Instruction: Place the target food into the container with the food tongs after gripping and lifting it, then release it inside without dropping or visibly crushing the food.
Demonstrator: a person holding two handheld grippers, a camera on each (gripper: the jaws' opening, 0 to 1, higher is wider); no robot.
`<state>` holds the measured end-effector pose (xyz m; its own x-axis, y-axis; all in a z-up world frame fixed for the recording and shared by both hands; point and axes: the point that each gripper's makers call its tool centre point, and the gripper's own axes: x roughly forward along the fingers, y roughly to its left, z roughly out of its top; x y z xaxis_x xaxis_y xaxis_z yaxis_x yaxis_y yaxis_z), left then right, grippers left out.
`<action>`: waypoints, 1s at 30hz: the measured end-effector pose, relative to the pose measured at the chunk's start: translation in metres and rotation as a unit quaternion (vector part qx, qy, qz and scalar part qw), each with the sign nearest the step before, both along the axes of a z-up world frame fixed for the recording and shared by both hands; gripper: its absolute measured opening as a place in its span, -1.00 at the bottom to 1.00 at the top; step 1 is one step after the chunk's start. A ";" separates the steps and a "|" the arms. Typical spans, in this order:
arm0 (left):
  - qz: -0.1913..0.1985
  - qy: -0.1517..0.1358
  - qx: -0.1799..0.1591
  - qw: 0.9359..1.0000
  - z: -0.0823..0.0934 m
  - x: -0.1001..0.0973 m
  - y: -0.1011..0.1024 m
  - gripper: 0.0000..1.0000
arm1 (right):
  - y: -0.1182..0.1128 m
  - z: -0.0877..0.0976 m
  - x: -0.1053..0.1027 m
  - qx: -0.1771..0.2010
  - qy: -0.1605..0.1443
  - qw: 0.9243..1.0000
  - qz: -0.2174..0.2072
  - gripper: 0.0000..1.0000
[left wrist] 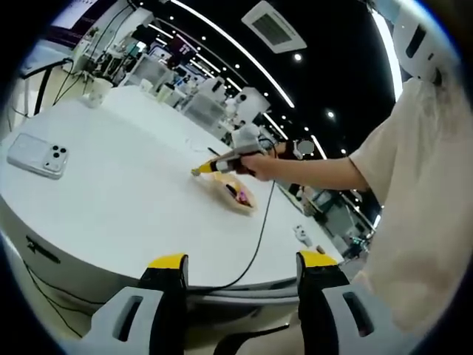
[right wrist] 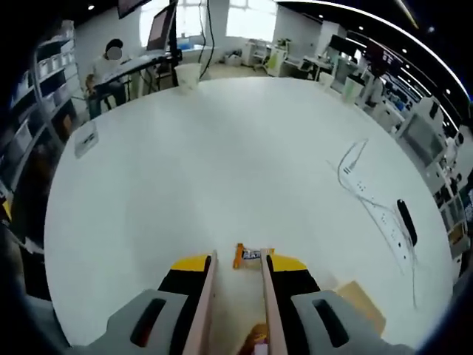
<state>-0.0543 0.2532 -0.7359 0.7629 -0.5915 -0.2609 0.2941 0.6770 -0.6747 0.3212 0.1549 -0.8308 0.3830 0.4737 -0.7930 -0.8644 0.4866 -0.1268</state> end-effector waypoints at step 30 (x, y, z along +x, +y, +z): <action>-0.012 0.004 -0.010 1.000 -0.001 0.001 -0.012 0.13 | -0.003 -0.016 0.011 0.029 0.016 0.997 -0.073 -0.44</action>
